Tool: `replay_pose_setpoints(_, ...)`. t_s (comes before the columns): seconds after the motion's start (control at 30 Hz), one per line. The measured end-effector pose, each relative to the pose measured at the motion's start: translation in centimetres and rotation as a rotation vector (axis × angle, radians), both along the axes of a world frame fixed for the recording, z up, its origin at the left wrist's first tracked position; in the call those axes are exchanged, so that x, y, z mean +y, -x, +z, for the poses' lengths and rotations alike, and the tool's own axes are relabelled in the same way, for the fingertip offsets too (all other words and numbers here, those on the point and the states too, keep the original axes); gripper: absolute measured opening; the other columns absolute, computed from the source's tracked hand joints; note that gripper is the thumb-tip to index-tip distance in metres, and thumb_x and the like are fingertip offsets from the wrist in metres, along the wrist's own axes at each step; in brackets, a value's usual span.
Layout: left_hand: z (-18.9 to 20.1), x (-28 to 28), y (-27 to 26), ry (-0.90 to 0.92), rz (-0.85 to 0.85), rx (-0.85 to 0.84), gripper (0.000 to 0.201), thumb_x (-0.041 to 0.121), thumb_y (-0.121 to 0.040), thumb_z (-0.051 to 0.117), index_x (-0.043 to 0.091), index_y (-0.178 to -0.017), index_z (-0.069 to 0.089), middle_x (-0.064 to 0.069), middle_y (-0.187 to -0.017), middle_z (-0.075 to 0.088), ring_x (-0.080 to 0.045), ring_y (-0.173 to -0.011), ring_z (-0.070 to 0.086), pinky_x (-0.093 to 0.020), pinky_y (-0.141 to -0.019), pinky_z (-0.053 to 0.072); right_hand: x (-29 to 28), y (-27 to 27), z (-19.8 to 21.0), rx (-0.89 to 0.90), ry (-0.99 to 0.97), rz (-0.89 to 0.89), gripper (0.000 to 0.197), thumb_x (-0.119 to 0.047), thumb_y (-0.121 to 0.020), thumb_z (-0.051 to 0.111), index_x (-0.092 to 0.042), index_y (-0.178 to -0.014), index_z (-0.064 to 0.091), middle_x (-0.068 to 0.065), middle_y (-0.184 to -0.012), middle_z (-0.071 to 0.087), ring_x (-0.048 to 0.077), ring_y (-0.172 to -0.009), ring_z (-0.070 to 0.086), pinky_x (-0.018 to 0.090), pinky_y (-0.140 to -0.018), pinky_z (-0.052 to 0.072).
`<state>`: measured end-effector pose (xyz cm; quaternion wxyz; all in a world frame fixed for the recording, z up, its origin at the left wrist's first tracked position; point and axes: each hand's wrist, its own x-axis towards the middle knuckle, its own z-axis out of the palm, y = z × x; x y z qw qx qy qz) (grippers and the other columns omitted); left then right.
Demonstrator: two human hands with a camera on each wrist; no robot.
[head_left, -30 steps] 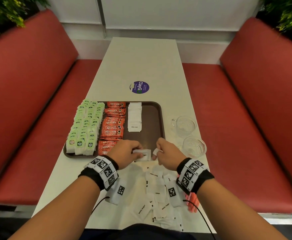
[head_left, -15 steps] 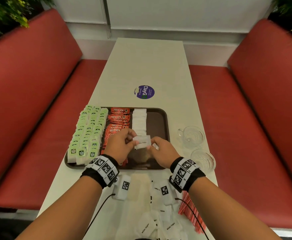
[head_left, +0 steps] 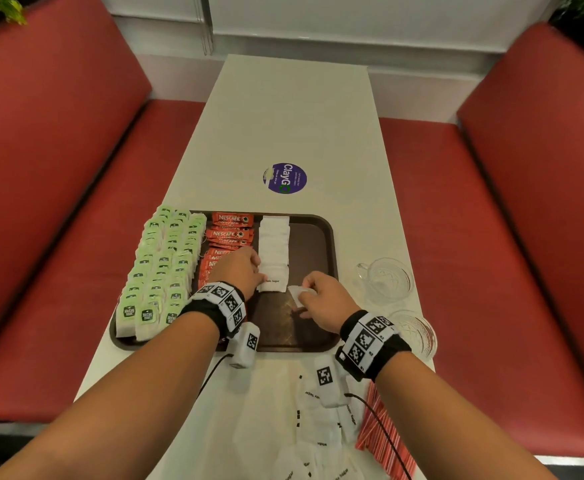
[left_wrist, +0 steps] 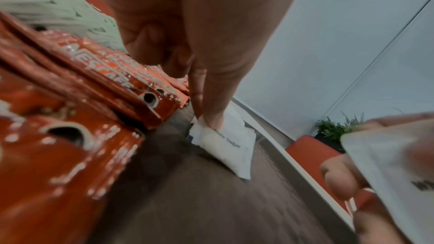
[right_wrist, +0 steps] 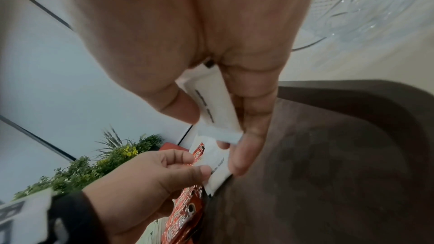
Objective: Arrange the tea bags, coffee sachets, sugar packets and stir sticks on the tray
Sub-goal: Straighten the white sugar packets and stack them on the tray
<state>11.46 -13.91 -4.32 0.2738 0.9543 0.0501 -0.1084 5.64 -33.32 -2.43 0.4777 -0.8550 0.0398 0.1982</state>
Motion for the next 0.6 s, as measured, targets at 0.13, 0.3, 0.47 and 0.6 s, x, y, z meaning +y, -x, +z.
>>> replay_pose_setpoints(0.13, 0.1, 0.2, -0.3, -0.025, -0.01, 0.005, 0.027, 0.034, -0.079, 0.079, 0.029, -0.087, 0.053, 0.006, -0.082, 0.066, -0.017, -0.08, 0.064, -0.032, -0.071, 0.051, -0.1, -0.8, -0.6, -0.116, 0.092, 0.045, 0.011, -0.022, -0.09, 0.067, -0.022, -0.08, 0.061, -0.004, -0.084, 0.065, 0.013, -0.077, 0.063, 0.031, -0.072, 0.051)
replay_pose_setpoints(0.3, 2.6, 0.4, 1.3, 0.142, -0.089, -0.155, 0.018, 0.046, -0.093, 0.062, 0.029, -0.093, 0.065, 0.014, -0.082, 0.064, 0.0, -0.075, 0.056, -0.017, -0.061, 0.037, 0.4, -1.5, -0.9, -0.166, 0.034, -0.027, 0.004, -0.023, -0.09, 0.071, -0.02, -0.087, 0.071, -0.006, -0.085, 0.068, 0.006, -0.076, 0.06, 0.017, -0.07, 0.045)
replay_pose_setpoints(0.47, 2.5, 0.7, 2.5, 0.212, -0.3, -0.063, 0.013, 0.037, -0.089, 0.071, 0.029, -0.099, 0.072, 0.016, -0.087, 0.067, 0.002, -0.082, 0.059, -0.024, -0.076, 0.049, 1.3, -2.3, -0.9, -0.201, -0.009, -0.032, 0.012, -0.023, -0.094, 0.066, -0.019, -0.1, 0.076, -0.004, -0.092, 0.072, 0.009, -0.084, 0.065, 0.022, -0.076, 0.052)
replay_pose_setpoints(0.6, 1.6, 1.0, 2.0, 0.159, -0.244, -0.038, 0.01, 0.031, -0.087, 0.073, 0.026, -0.096, 0.074, 0.013, -0.082, 0.065, -0.005, -0.078, 0.058, -0.029, -0.074, 0.049, 1.7, -2.7, -1.4, -0.156, 0.0, -0.048, 0.011, -0.018, -0.096, 0.063, -0.023, -0.101, 0.072, -0.002, -0.092, 0.071, 0.014, -0.079, 0.066, 0.034, -0.073, 0.059)
